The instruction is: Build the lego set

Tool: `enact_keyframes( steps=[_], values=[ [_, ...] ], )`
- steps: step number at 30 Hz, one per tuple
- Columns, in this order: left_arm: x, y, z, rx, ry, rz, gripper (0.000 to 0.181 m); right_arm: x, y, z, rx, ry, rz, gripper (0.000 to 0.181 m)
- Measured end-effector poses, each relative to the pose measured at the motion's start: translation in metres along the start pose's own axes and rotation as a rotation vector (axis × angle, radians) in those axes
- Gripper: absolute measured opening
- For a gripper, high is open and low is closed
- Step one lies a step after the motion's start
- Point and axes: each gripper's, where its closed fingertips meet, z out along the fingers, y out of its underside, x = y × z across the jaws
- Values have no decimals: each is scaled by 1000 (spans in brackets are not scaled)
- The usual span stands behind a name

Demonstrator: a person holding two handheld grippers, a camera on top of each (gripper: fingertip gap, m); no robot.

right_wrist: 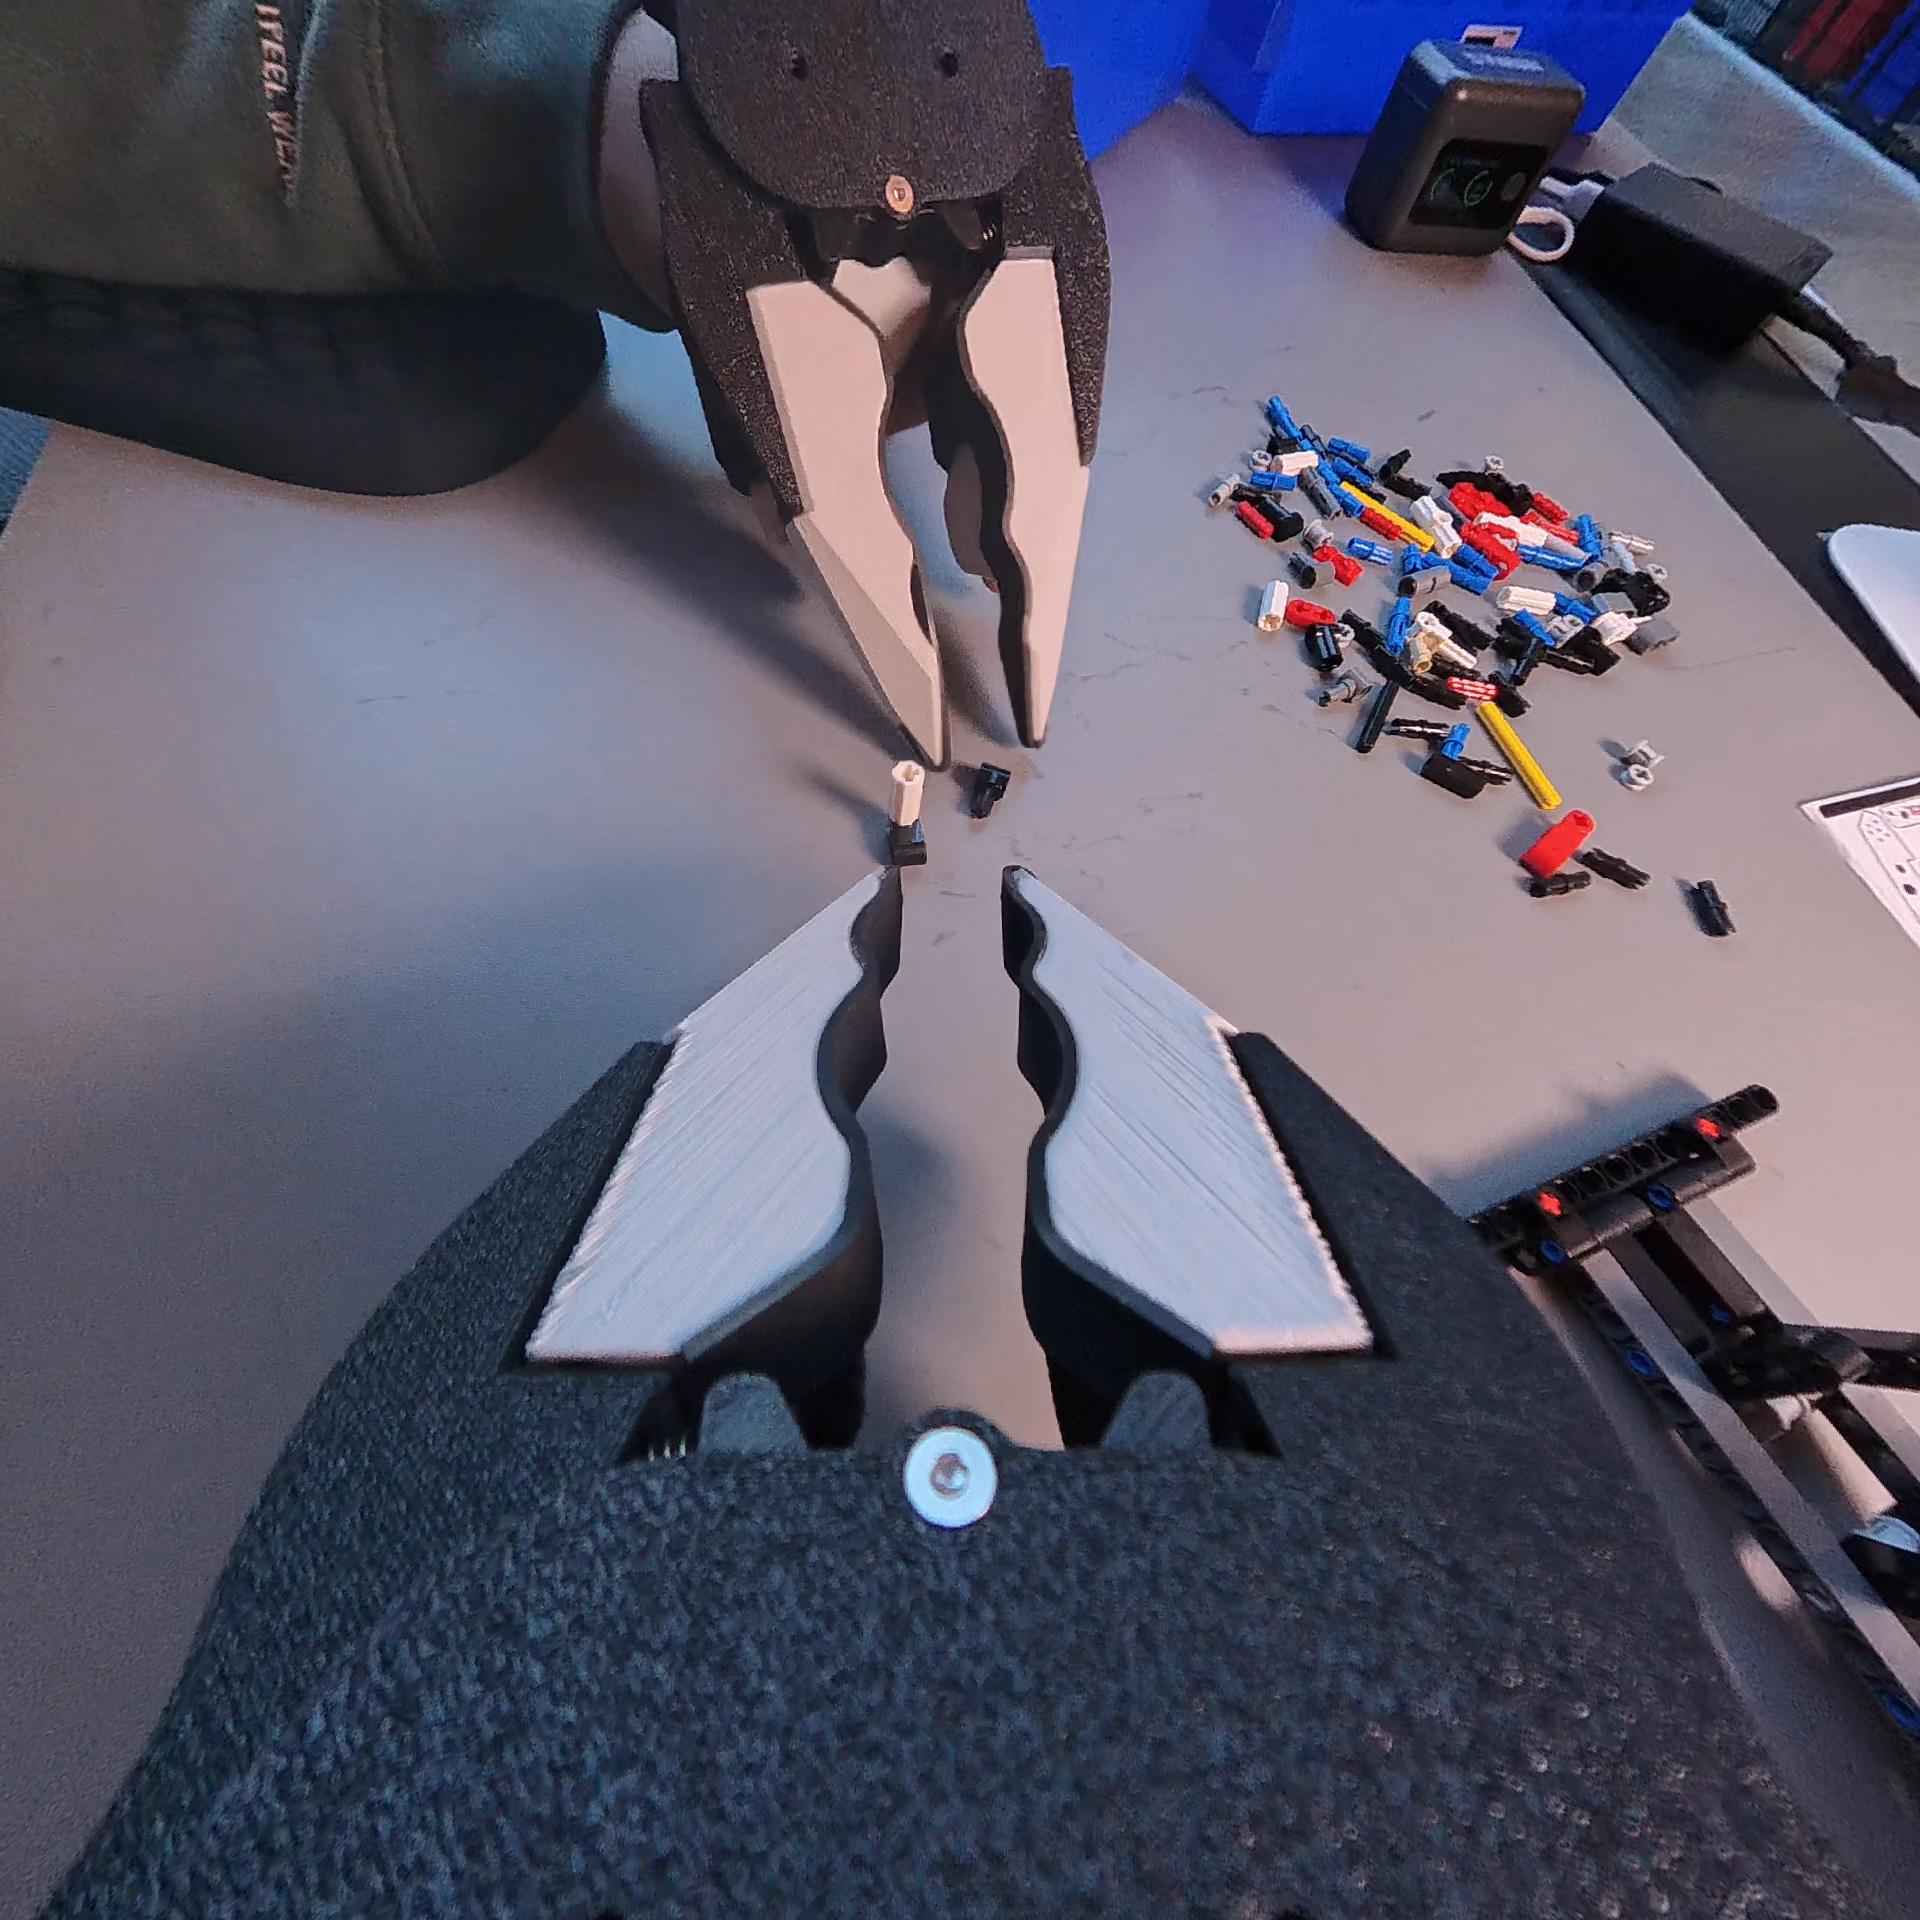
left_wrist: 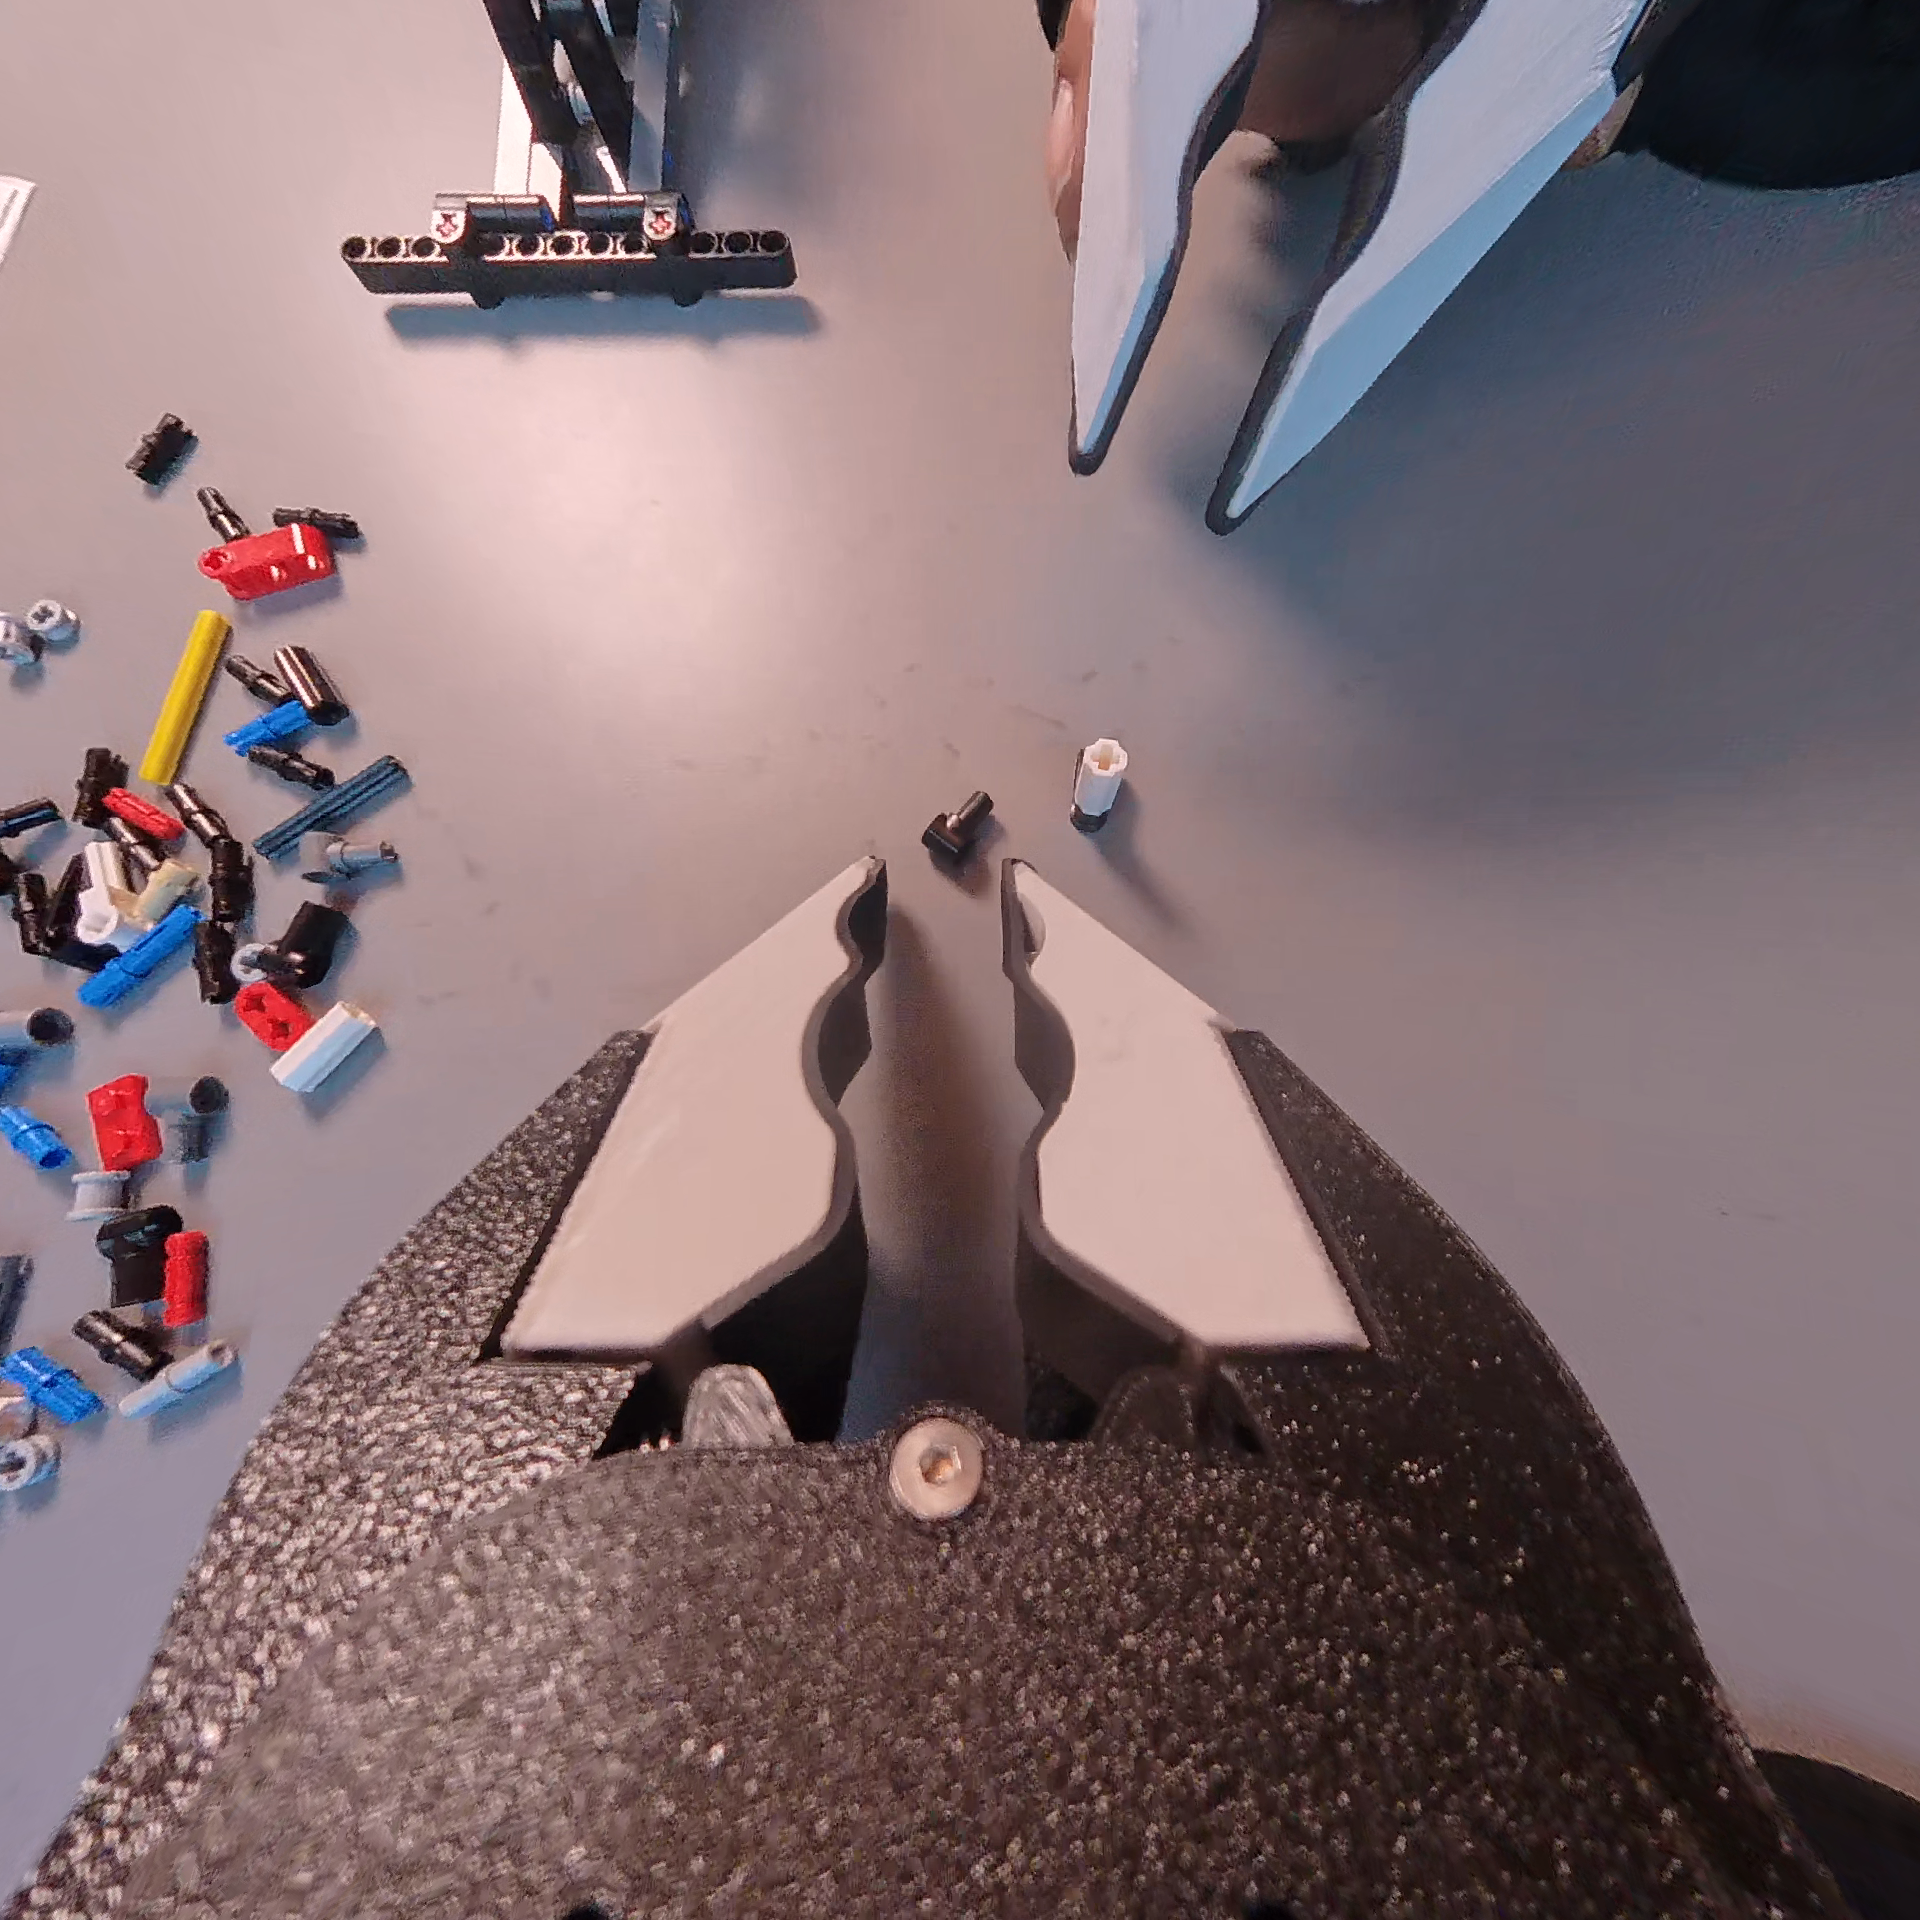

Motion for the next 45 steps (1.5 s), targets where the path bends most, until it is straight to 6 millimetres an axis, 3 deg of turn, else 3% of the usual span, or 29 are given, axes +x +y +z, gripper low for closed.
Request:
enact_keyframes(
  steps=[8,12,18,23,32,45],
  values=[
    [2,-4,9,-19,17,49,8,-1,0,1,-3,-4,4,19],
    [-1,-12,2,27,-20,79,8,-1,-8,-2,42,-14,44,19],
    [8,-61,-36,277,-140,209,7,-3,-38,-6,207,-92,302,20],
    [25,-82,-44,334,-218,332,7,-9,-50,-2,270,-175,486,22],
    [37,-90,-43,341,-251,422,6,-20,-55,-2,296,-259,544,0],
    [40,-92,-45,360,-259,429,1,-26,-59,-3,313,-297,522,0]
  ],
)
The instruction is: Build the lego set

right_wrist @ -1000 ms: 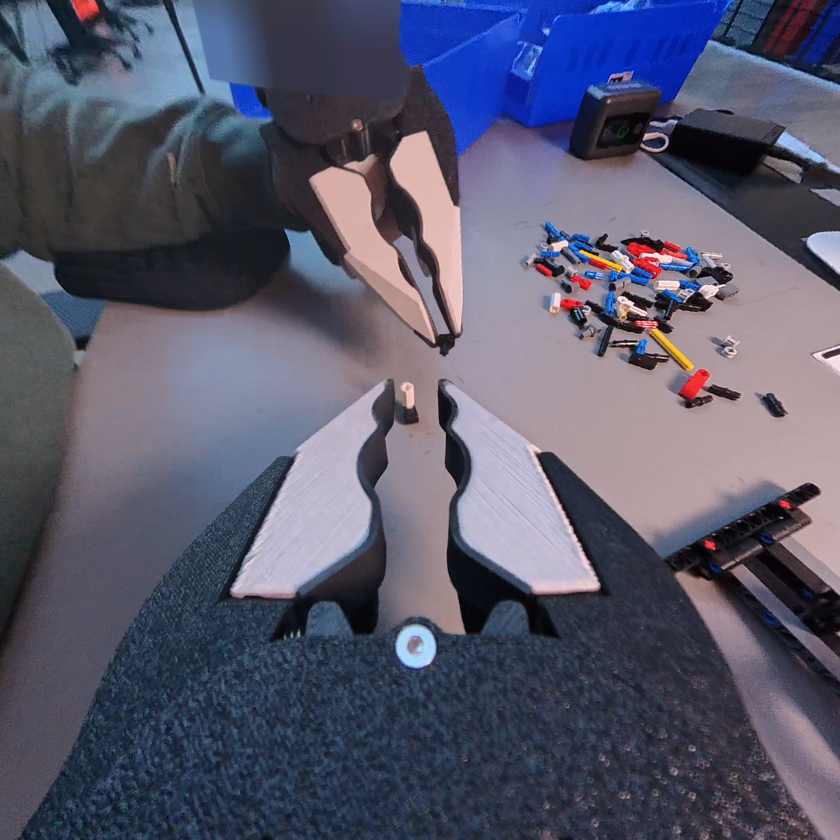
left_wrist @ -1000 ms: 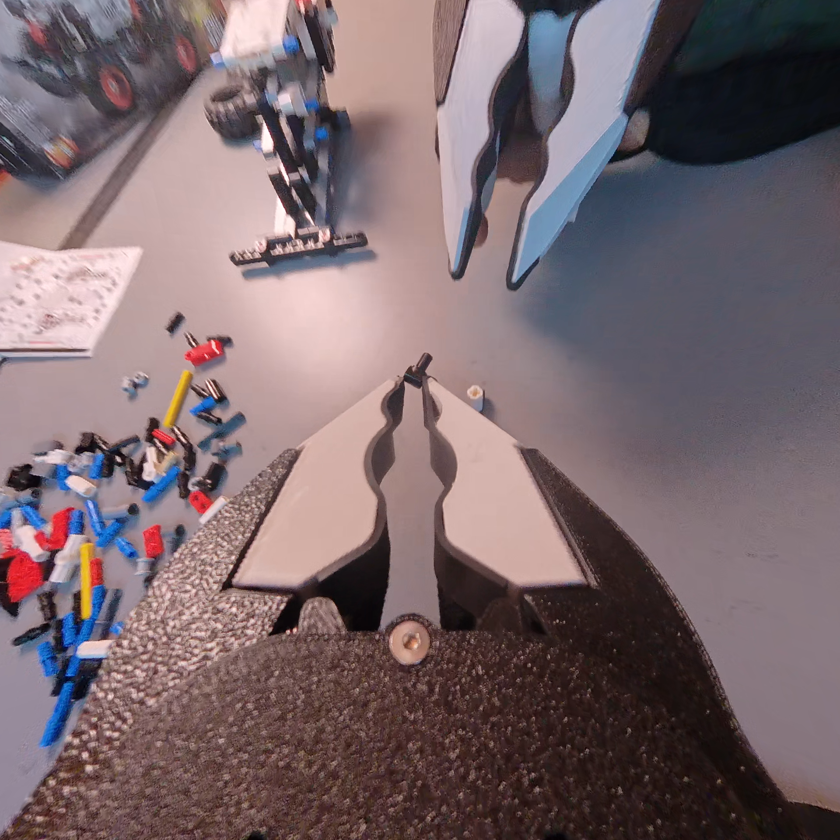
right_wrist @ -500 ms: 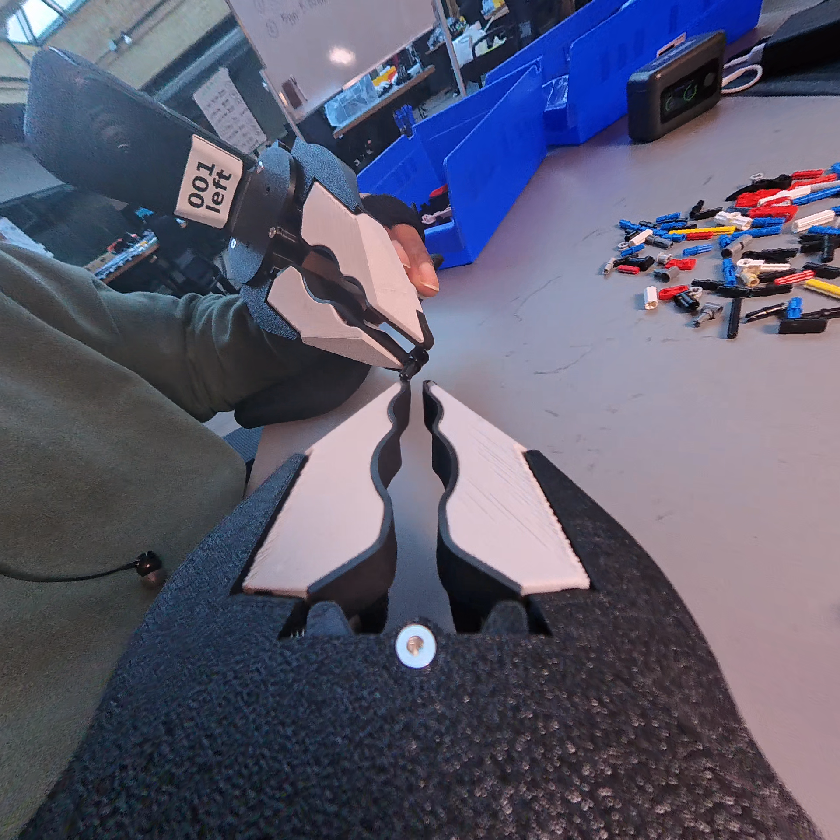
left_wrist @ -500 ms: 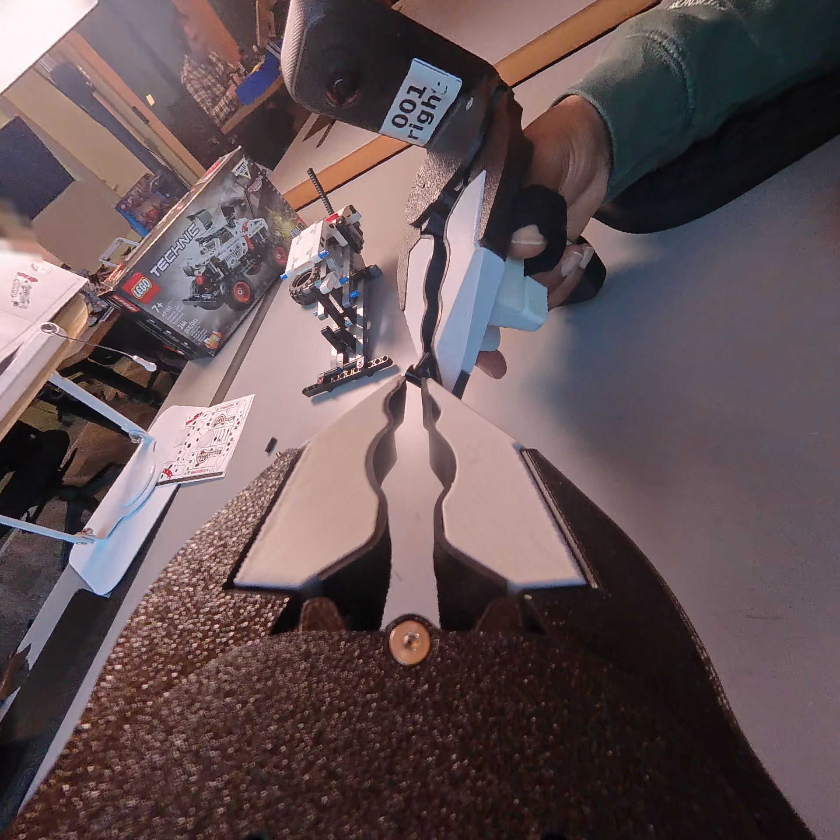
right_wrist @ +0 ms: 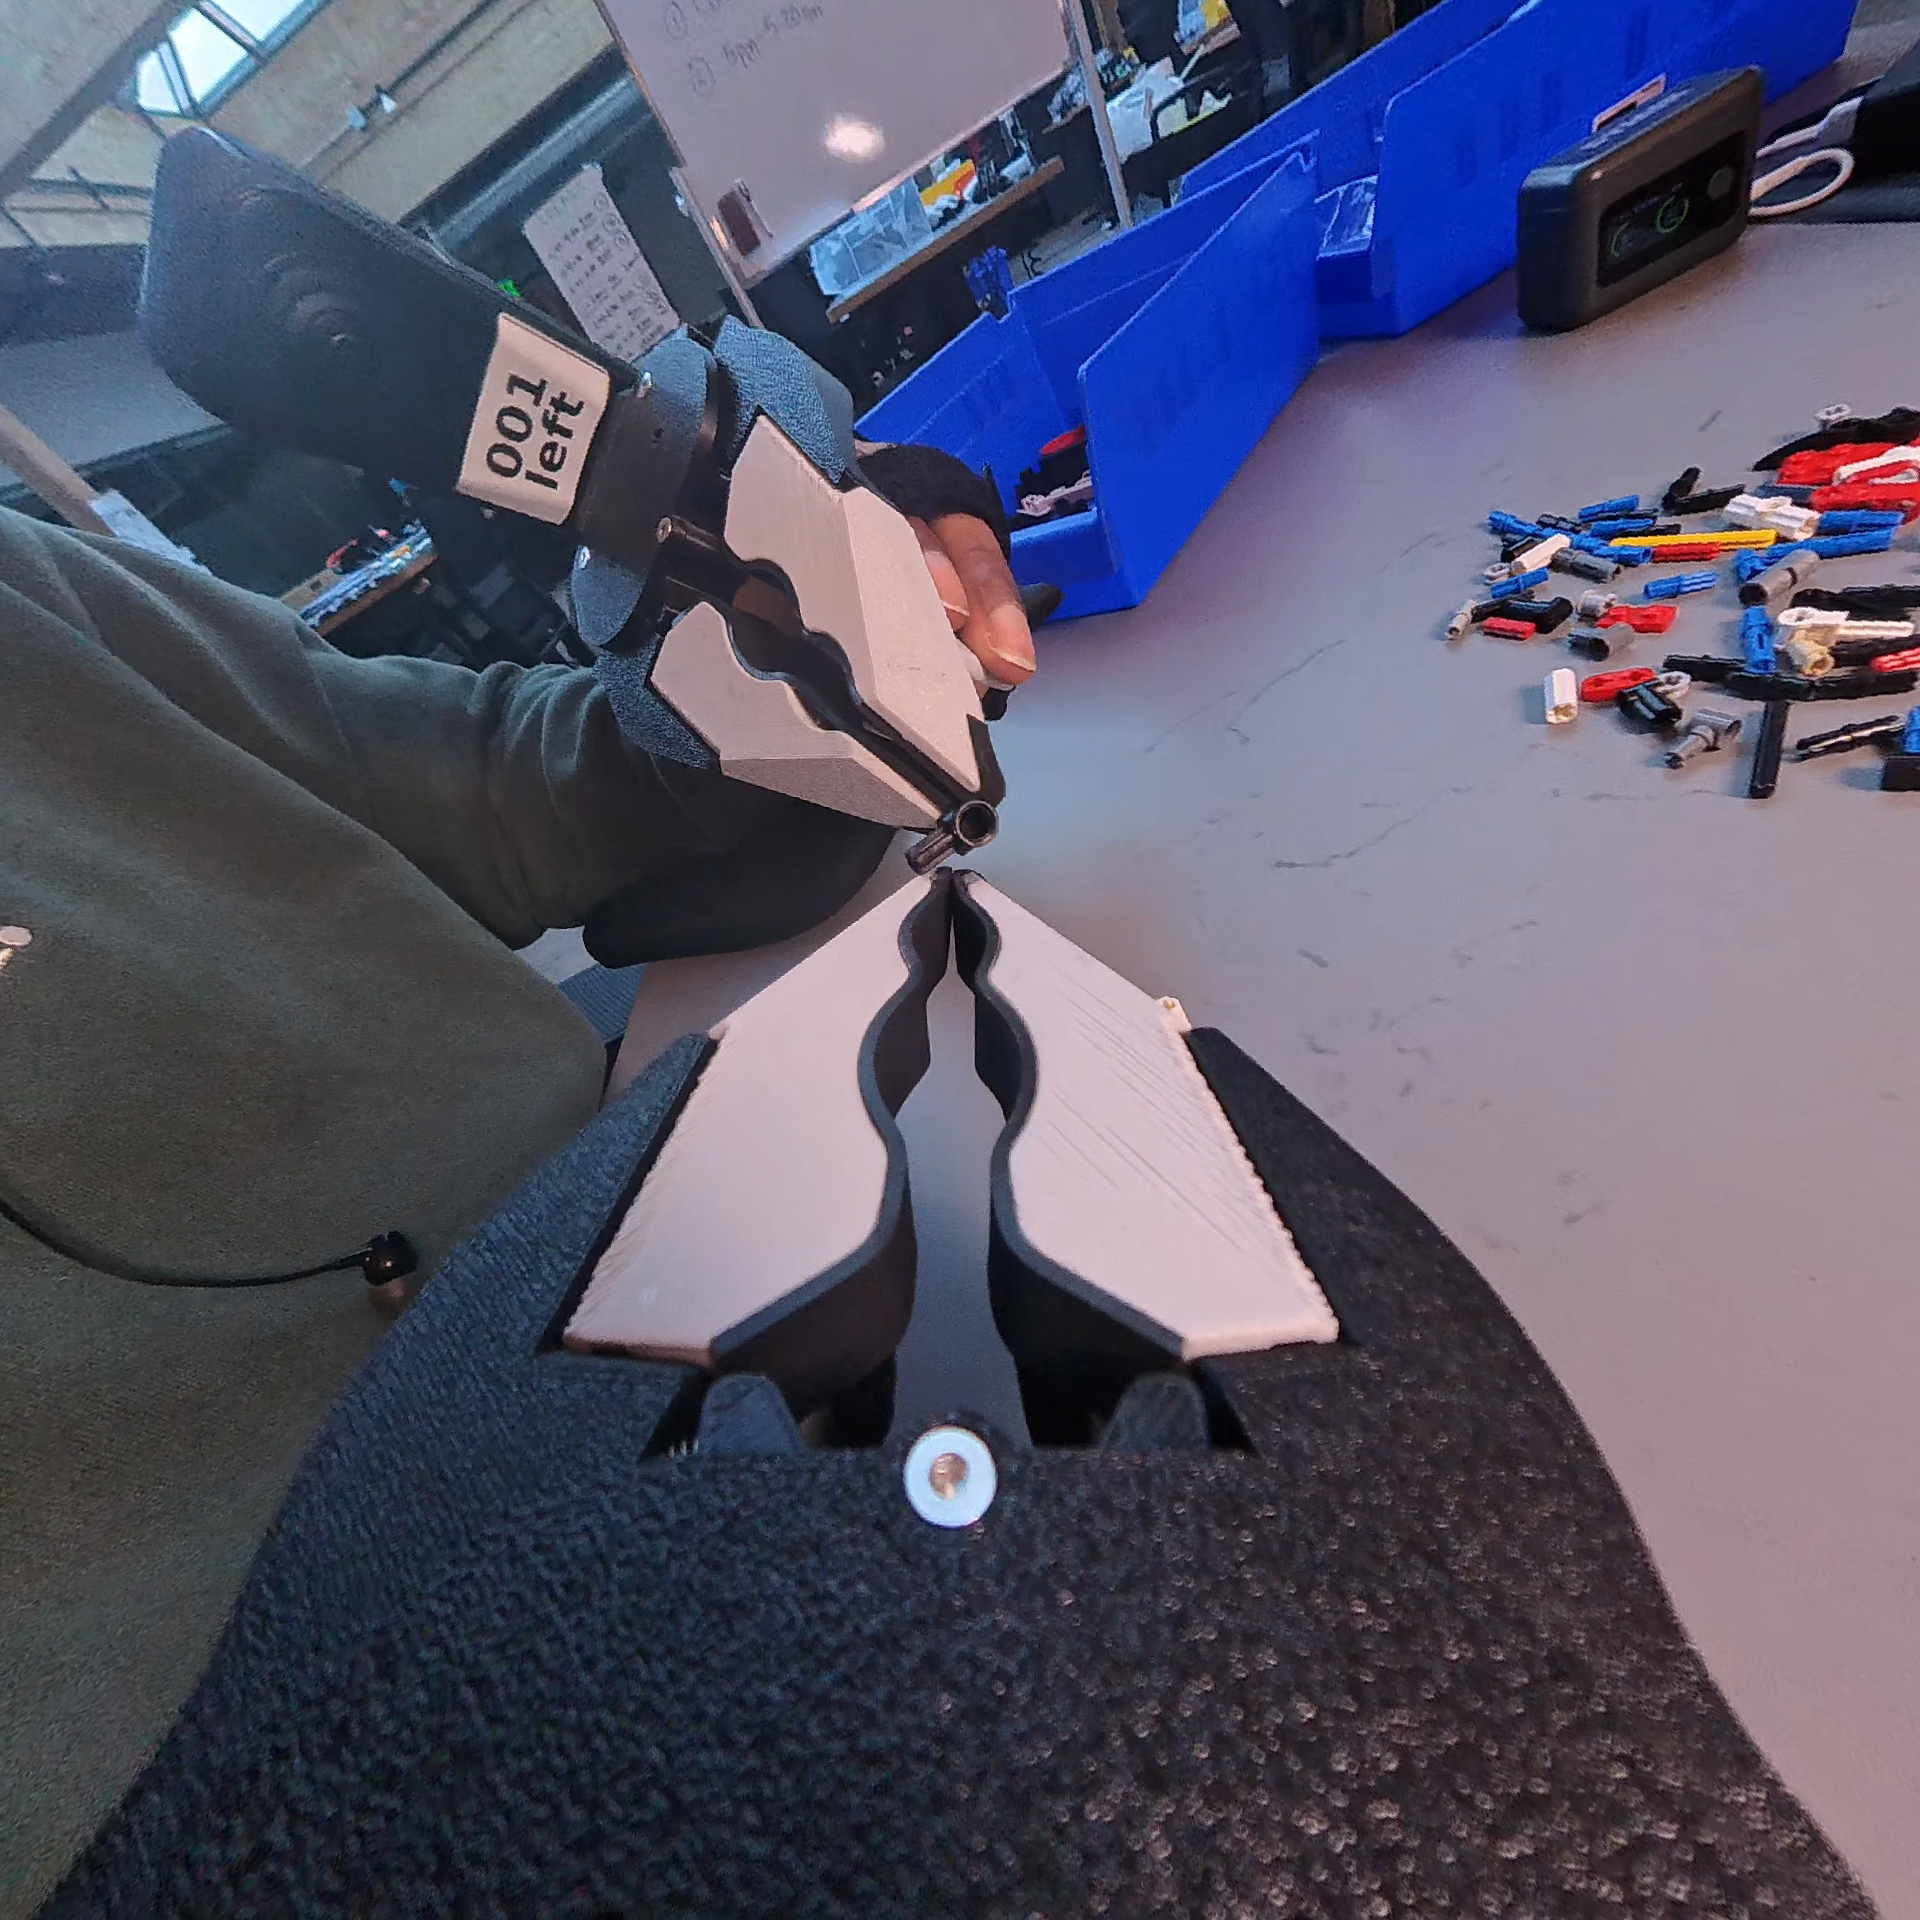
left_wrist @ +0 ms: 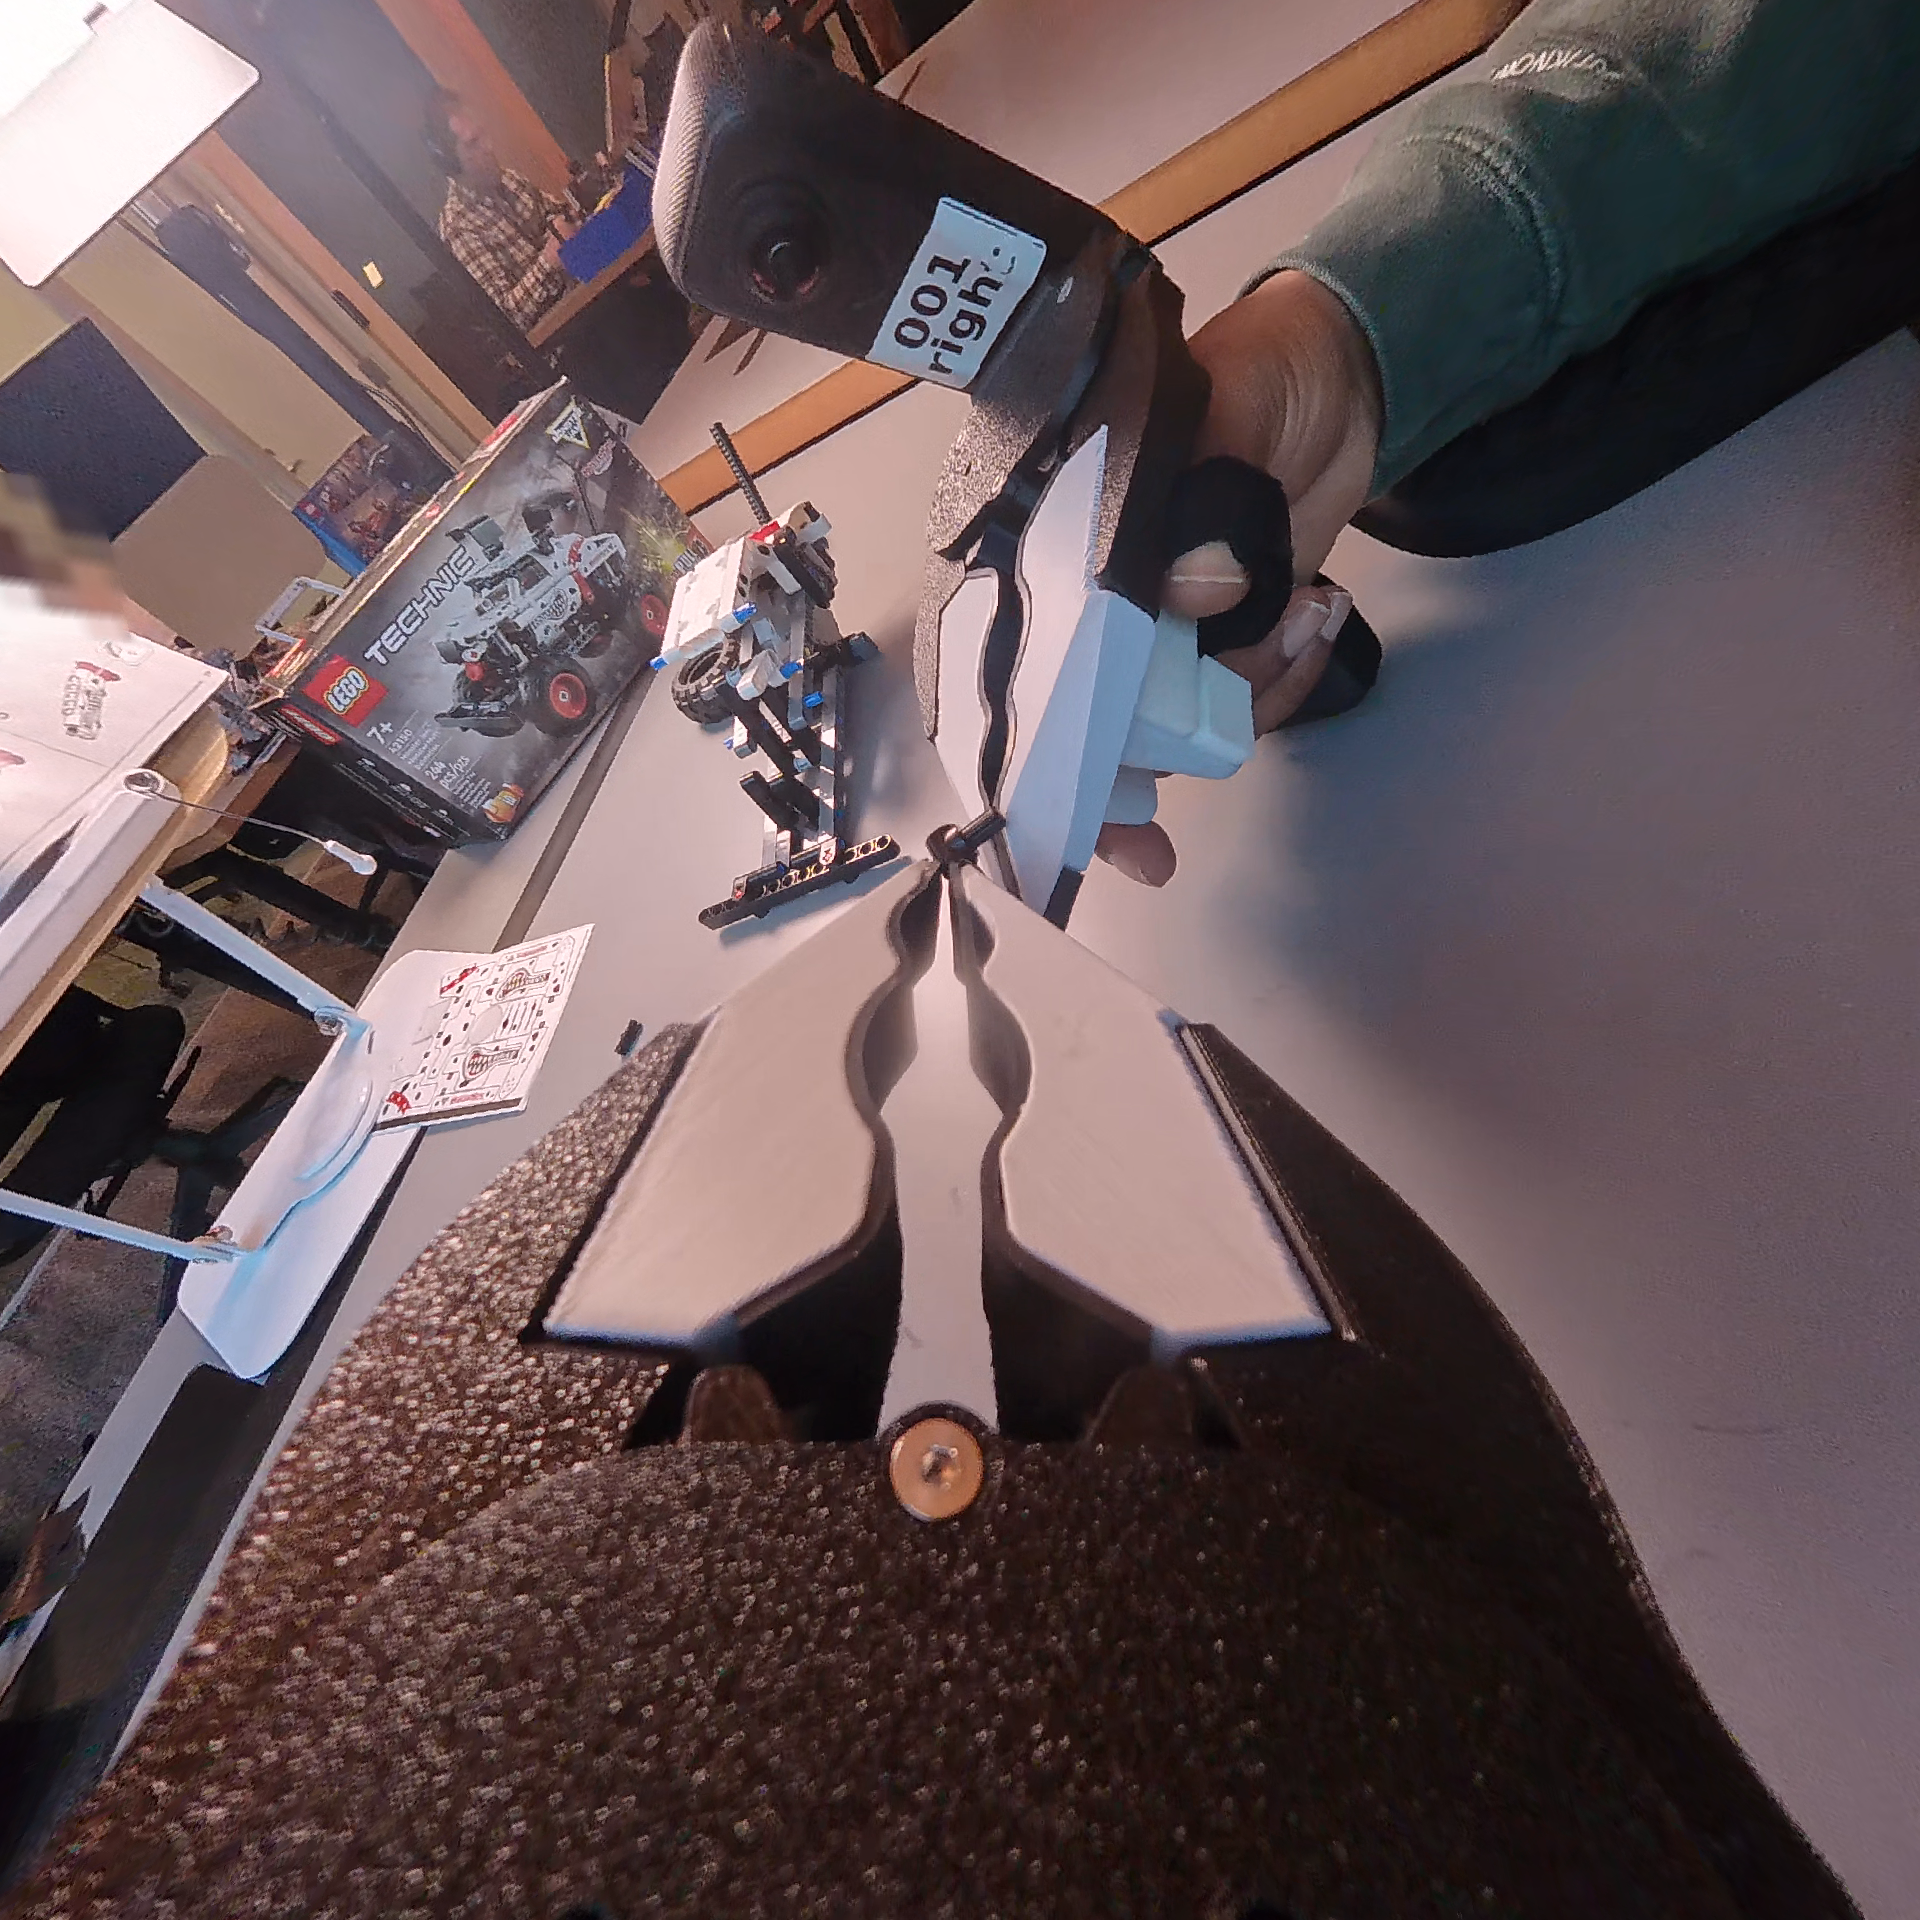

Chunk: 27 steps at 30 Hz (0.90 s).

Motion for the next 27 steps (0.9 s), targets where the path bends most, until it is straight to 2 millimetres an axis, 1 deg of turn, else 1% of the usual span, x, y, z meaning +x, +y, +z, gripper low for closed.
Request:
enact_keyframes(
  steps=[5,15,23,27],
  values=[
    [0,1,0,10,5,-27,1,0,-1,0,1,7,-28,0],
    [-6,-4,-4,73,13,-125,1,1,-6,-4,26,33,-90,0],
    [-18,-8,-12,155,36,-294,1,3,-13,-8,52,82,-182,0],
    [-20,-8,-13,168,43,-324,1,5,-16,-10,67,90,-180,0]
  ],
)
